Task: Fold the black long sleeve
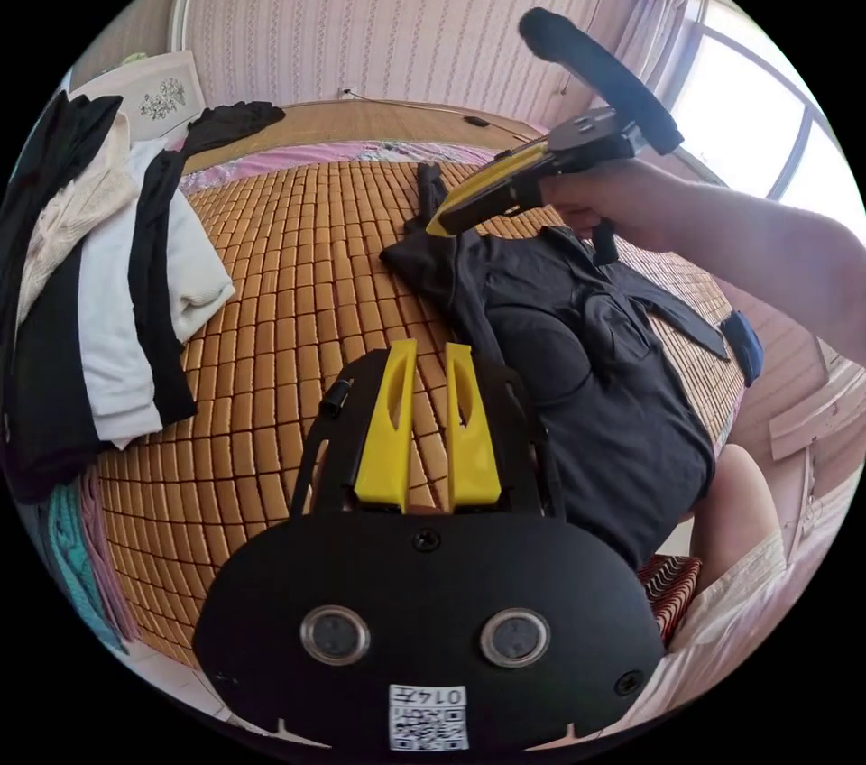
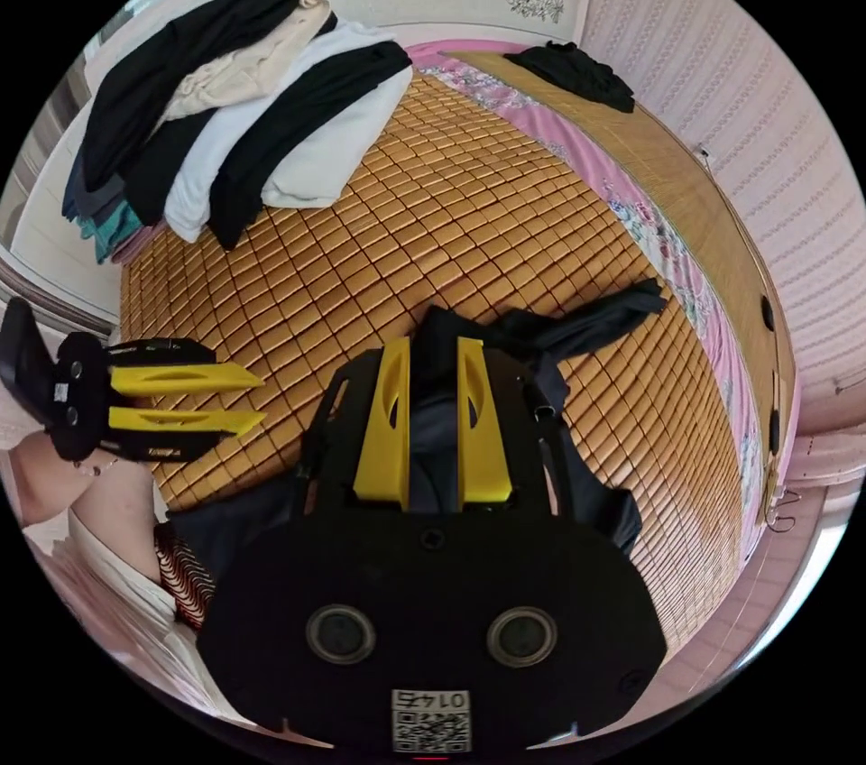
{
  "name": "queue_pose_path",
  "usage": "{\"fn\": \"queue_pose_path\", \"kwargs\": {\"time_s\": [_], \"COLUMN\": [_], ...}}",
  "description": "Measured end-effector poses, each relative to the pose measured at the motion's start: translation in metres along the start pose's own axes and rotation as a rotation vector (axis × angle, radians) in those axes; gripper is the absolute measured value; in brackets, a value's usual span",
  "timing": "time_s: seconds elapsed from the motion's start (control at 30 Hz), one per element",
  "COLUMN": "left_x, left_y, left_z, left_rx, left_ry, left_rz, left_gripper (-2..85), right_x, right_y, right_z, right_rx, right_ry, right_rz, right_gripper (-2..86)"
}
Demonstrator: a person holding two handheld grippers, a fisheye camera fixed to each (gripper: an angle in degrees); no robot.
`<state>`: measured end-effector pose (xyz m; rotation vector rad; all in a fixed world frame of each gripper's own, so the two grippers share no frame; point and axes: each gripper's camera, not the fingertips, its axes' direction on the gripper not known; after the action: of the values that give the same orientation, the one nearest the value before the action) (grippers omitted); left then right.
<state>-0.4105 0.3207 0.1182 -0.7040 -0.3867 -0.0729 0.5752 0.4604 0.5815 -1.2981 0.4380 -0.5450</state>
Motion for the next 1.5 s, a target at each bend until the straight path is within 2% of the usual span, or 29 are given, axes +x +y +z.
{"fn": "queue_pose_path", "kwargs": {"time_s": [0.13,0.27,0.43,0.53,0.7,0.83,0.97,1.07,1.17,1.23,1.33,1.4,1.5], "left_x": [-0.010,-0.017,-0.022,-0.015,0.010,0.035,0.068,0.080,0.083,0.079,0.072,0.068,0.068], "left_y": [-0.011,-0.010,-0.022,-0.045,-0.120,-0.168,-0.202,-0.214,-0.215,-0.214,-0.201,-0.173,-0.115], "left_z": [-0.005,-0.016,-0.028,-0.030,-0.005,0.018,0.046,0.068,0.078,0.067,0.018,-0.050,-0.147], "left_rx": [0.009,0.015,0.047,0.047,-0.011,-0.074,-0.115,-0.174,-0.231,-0.213,-0.126,-0.022,0.086], "left_ry": [0.042,0.053,0.085,0.065,0.082,0.123,0.042,0.082,0.083,0.095,0.005,-0.071,-0.070], "left_rz": [-0.038,-0.067,-0.074,-0.040,0.047,0.075,0.139,0.096,0.057,0.025,0.012,0.035,0.021], "left_gripper": [7.0,6.5,5.9,5.3,5.4,4.2,5.5,6.1,3.2,1.3,0.1,0.1,-0.1], "right_x": [0.012,0.046,0.115,0.145,0.178,0.198,0.210,0.221,0.236,0.245,0.247,0.245,0.228], "right_y": [-0.022,-0.004,0.107,0.179,0.244,0.261,0.267,0.270,0.265,0.256,0.239,0.227,0.200], "right_z": [0.075,0.074,0.008,-0.005,0.017,0.035,0.045,0.048,0.045,0.040,0.034,0.030,0.032], "right_rx": [-0.142,-0.075,0.179,0.213,0.162,0.173,0.180,0.181,0.181,0.204,0.243,0.282,0.327], "right_ry": [0.019,-0.022,-0.076,-0.072,-0.083,-0.108,-0.112,-0.114,-0.112,-0.109,-0.094,-0.116,-0.180], "right_rz": [0.020,0.078,0.192,0.269,0.330,0.346,0.354,0.361,0.361,0.336,0.292,0.263,0.172], "right_gripper": [8.8,0.9,-0.5,-0.3,0.1,0.2,0.2,0.2,0.1,0.1,0.1,0.1,0.1]}}
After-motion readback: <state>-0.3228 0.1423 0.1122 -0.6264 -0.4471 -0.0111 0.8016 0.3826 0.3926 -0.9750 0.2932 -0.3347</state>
